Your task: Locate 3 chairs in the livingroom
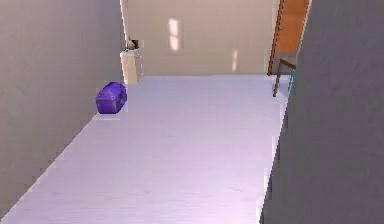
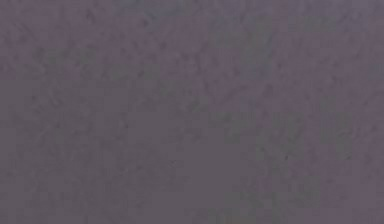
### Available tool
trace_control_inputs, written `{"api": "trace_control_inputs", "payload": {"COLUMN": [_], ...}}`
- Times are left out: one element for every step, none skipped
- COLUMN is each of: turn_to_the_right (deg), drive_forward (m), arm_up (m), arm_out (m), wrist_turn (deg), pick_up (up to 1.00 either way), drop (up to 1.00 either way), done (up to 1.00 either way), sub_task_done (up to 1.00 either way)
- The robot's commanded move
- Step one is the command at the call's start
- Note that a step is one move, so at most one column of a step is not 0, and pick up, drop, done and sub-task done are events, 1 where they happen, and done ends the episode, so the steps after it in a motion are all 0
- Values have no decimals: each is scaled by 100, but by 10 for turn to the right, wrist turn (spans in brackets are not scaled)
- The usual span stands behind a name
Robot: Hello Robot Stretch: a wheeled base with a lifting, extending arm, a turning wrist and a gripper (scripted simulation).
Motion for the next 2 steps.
{"api": "trace_control_inputs", "payload": {"turn_to_the_right": [0, -30], "drive_forward": [100, 0], "arm_up": [0, 0], "arm_out": [0, 0], "wrist_turn": [0, 0], "pick_up": [0, 0], "drop": [0, 0], "done": [0, 0], "sub_task_done": [0, 0]}}
